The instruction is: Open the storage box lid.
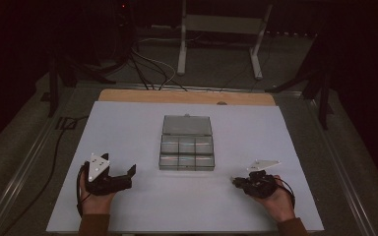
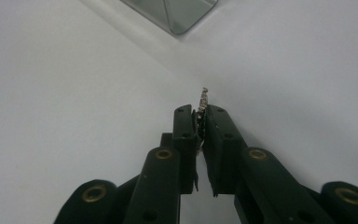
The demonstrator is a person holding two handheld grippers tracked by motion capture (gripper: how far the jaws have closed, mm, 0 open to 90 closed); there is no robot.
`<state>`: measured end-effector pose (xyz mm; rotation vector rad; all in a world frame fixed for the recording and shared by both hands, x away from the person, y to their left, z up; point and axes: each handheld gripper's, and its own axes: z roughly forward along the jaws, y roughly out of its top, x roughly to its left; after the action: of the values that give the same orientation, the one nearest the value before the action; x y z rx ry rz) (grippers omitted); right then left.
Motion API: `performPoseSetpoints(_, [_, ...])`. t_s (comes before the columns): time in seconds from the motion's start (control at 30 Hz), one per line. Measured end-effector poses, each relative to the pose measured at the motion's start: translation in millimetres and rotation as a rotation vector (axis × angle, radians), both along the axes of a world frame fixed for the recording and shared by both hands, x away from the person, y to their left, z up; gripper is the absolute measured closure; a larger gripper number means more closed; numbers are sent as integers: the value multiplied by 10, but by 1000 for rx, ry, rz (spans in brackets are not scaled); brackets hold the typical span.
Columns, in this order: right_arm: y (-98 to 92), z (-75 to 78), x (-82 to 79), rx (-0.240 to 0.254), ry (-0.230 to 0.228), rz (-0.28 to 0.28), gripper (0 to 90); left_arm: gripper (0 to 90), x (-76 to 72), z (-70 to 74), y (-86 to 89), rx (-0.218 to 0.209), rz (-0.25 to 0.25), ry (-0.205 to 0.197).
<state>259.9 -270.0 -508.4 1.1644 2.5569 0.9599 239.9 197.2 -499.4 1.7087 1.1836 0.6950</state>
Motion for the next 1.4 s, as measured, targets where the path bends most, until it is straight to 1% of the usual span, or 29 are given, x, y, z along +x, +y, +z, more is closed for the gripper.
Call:
performPoseSetpoints(0.2, [-26, 6, -3, -10, 15, 11, 826, 18, 0, -1, 0, 0, 1, 0])
performPoseSetpoints(0.33, [-47, 0, 4, 1, 25, 12, 825, 18, 1, -2, 0, 1, 0, 1])
performPoseSetpoints(0.7, [-81, -11, 12, 5, 52, 20, 796, 18, 1, -3, -8, 2, -2, 1])
performPoseSetpoints(0.83, [-94, -12, 14, 11, 65, 21, 814, 18, 1, -2, -10, 3, -3, 0])
performPoseSetpoints(0.93, [-101, -7, 14, 14, 65, 21, 830, 18, 1, -1, -9, 3, -4, 0])
performPoseSetpoints(1.0, [-107, -3, 12, 9, 62, 19, 862, 18, 0, -1, -10, 3, -3, 0])
performPoseSetpoints(1.27, [-99, -29, 21, 12, 64, 18, 860, 18, 2, -5, -23, 5, -6, 1])
performPoseSetpoints(1.4, [-91, -29, 22, 8, 57, 16, 867, 18, 2, -6, -28, 7, -7, 2])
